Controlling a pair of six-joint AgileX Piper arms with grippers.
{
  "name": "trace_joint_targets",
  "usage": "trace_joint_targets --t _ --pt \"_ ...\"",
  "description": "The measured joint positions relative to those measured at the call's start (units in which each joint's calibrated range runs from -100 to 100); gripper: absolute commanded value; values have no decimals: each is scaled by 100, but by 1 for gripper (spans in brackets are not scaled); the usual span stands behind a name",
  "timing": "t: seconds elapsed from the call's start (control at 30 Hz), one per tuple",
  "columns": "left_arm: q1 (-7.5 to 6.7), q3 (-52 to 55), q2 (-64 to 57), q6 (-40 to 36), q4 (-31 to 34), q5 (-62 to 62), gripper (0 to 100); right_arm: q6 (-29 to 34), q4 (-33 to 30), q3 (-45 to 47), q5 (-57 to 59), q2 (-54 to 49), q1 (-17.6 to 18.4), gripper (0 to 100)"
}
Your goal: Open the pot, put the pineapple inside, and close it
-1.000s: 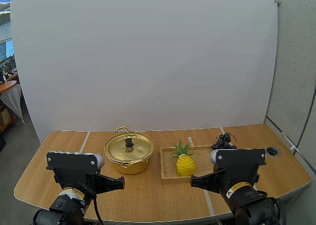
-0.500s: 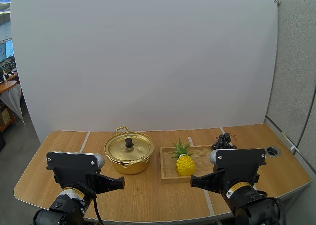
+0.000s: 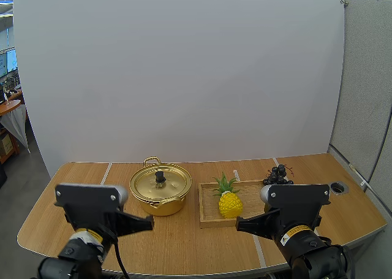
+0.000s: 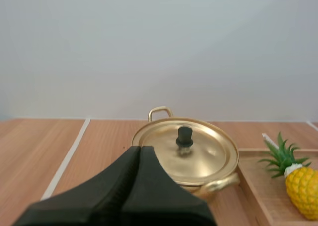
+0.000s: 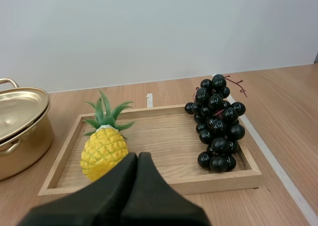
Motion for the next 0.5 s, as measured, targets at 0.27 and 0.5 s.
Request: trace_joint_targets --t 0.27,0.5 --pt "0 -1368 0 0 0 -33 0 0 0 -561 -59 -12 0 0" --pt "0 -2661 -19 484 0 32 0 0 0 -1728 935 -12 0 0"
